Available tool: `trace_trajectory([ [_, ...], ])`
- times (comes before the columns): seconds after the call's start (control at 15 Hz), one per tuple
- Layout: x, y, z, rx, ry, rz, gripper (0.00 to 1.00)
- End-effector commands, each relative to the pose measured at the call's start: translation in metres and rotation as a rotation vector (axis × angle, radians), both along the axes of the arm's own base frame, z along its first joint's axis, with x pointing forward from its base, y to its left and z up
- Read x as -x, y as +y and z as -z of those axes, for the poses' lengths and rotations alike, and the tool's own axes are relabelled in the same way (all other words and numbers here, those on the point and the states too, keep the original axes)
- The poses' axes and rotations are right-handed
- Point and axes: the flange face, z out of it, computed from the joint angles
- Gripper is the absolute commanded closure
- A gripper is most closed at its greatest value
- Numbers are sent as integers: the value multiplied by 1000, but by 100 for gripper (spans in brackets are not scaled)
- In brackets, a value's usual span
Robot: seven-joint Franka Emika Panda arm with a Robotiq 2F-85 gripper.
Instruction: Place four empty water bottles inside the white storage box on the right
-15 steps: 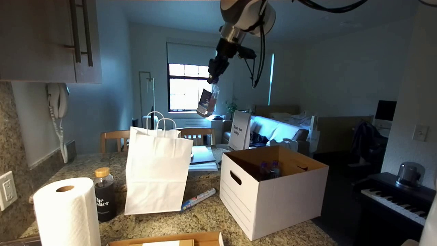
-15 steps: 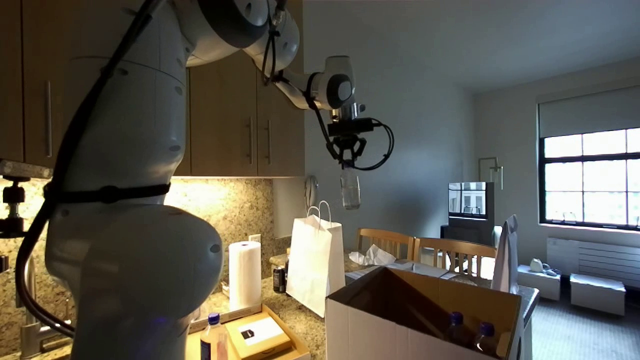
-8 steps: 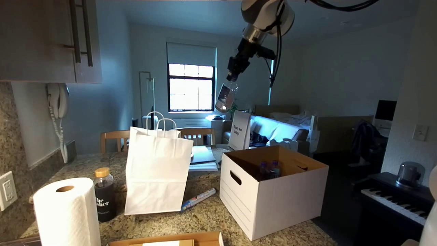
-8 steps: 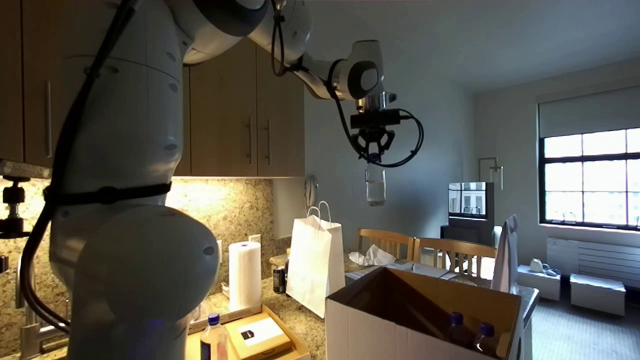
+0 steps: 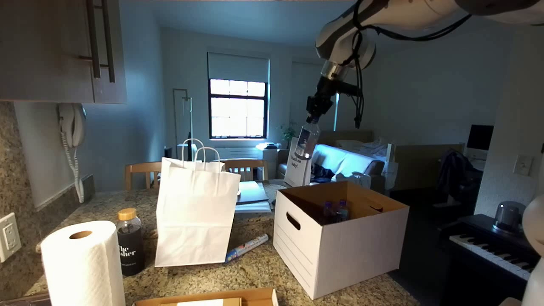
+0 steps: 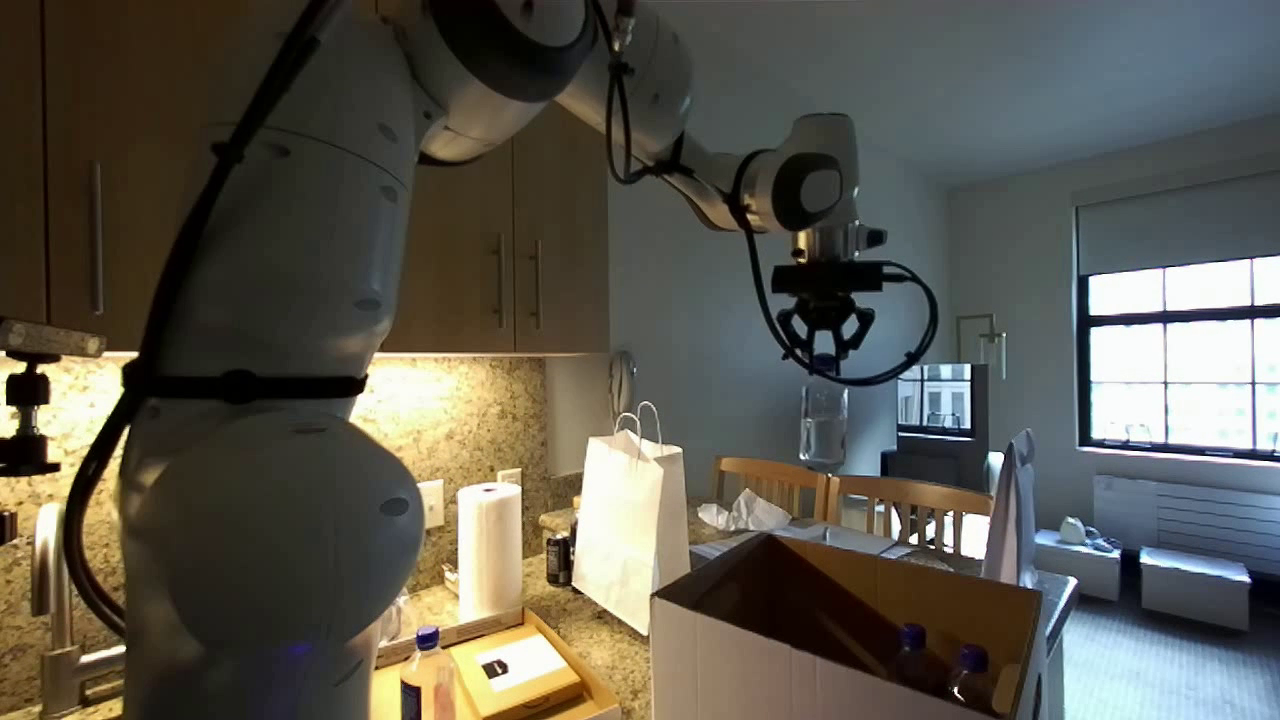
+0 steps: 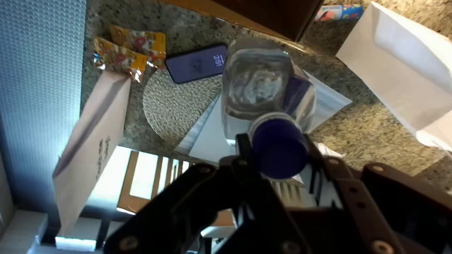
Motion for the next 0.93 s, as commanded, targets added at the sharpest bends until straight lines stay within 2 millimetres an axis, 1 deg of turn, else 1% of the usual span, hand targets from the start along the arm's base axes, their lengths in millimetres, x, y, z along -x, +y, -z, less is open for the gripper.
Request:
trace_trajectory([
  [0.0, -35, -30, 38, -3, 6, 149, 89],
  [0.07, -43, -35, 51, 11, 8, 185, 89],
  [0.2, -54, -30, 81, 33, 50, 199, 88],
  [0.33, -57, -19, 108, 65, 94, 173, 89],
  [0.47, -54, -12, 123, 78, 158, 132, 89],
  [0.53, -52, -10, 118, 93, 168, 106, 89],
  [0.67, -49, -7, 118, 109, 195, 101, 89],
  [0.87, -44, -9, 112, 95, 185, 93, 89],
])
